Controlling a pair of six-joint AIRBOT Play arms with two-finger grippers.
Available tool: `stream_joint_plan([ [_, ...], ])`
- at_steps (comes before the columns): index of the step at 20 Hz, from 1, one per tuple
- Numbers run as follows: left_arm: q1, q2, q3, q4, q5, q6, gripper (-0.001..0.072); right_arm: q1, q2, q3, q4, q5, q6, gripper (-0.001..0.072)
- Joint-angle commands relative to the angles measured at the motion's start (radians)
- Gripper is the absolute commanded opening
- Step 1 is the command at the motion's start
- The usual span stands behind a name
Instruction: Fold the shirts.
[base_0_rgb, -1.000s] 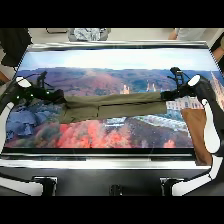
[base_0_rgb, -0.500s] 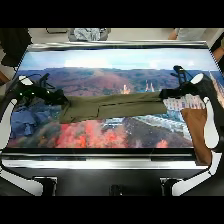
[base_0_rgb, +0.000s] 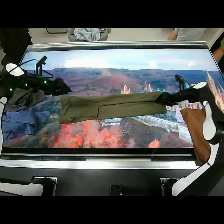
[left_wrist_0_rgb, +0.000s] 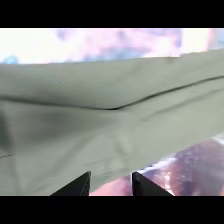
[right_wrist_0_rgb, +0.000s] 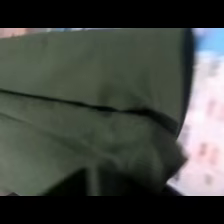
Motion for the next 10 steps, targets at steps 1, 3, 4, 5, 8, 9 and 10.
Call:
stream_joint_plan([
  [1,-0.058,0.043,0.001,-0.004,0.016,0.003,0.0317,0.045,-0.024,0.003,0.040,-0.034,0.015,0.0046],
  [3,-0.105,0.032,-0.019,-0.004,0.037,0.029,0.0311,0.049,0.017,0.003,0.060,-0.027,-0.011,0.0038],
  [4,-0.136,0.024,-0.045,-0.004,0.069,0.025,0.0145,0.049,0.054,0.003,0.062,-0.016,-0.030,0.0037],
  [5,-0.177,0.013,-0.080,-0.005,0.117,0.023,0.0028,0.049,0.105,0.003,0.057,0.000,-0.043,0.0037],
  [8,-0.311,-0.032,-0.190,-0.104,0.296,-0.013,0.0028,0.049,0.266,0.003,0.050,0.050,-0.028,0.0037],
  [9,-0.352,-0.058,-0.209,-0.170,0.346,-0.013,0.0028,0.049,0.314,0.003,0.048,0.071,-0.005,0.0036],
  [10,-0.388,-0.089,-0.214,-0.239,0.391,-0.013,0.0028,0.051,0.359,0.003,0.047,0.092,0.020,0.0036],
])
